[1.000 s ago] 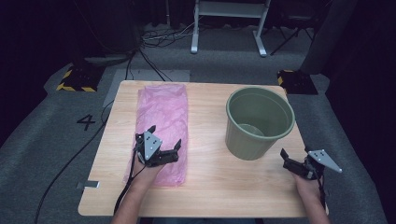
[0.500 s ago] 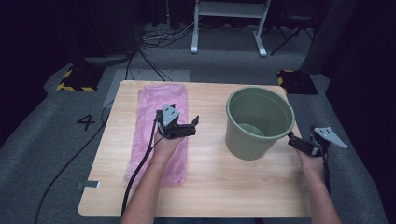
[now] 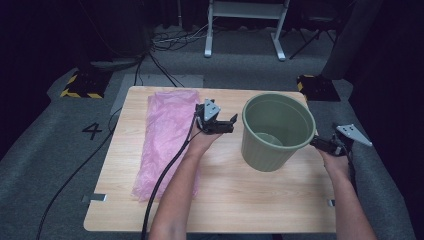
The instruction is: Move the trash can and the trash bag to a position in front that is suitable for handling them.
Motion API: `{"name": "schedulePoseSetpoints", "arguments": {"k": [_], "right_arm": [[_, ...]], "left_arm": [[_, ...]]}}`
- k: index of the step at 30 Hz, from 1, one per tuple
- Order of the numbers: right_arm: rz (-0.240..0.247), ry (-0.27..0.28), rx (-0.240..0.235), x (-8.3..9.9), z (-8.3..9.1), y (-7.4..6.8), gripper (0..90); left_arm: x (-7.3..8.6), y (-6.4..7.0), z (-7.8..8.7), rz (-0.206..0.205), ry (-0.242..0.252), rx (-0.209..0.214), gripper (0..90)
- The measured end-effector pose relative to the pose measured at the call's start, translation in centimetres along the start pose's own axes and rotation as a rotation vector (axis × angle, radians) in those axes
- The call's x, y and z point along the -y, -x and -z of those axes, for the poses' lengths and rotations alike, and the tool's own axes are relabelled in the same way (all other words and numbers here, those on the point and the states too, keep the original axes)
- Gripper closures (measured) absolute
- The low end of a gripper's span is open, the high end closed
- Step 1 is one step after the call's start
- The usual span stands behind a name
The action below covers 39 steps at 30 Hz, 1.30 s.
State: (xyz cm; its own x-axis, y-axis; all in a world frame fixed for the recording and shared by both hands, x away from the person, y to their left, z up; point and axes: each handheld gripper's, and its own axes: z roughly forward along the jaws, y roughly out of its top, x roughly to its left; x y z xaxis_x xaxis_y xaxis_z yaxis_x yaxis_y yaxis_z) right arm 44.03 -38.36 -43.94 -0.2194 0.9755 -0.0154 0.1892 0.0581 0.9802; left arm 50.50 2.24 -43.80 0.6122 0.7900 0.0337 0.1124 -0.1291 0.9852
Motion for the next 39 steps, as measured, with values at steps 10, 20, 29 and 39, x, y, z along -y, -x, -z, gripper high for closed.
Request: {"name": "schedulePoseSetpoints", "arguments": {"k": [10, 20, 29, 39], "right_arm": [[0.029, 0.007, -0.086, 0.6, -2.4, -1.3, 0.0], [0.085, -0.035, -0.210, 0.5, -0.4, -2.7, 0.0], [0.124, -0.065, -0.351, 0.1, 2.8, -5.5, 0.0], [0.099, -0.101, -0.360, 0.8, 5.7, -9.0, 0.0]], "left_arm": [[-0.5, -1.0, -1.7, 0.133, -0.029, 0.101, 0.0], [-0.3, -0.3, 2.3, 0.020, -0.106, 0.199, 0.0], [0.7, 2.1, 7.5, -0.126, -0.220, 0.173, 0.0], [2.3, 2.4, 12.2, -0.034, -0.241, 0.158, 0.0]]}}
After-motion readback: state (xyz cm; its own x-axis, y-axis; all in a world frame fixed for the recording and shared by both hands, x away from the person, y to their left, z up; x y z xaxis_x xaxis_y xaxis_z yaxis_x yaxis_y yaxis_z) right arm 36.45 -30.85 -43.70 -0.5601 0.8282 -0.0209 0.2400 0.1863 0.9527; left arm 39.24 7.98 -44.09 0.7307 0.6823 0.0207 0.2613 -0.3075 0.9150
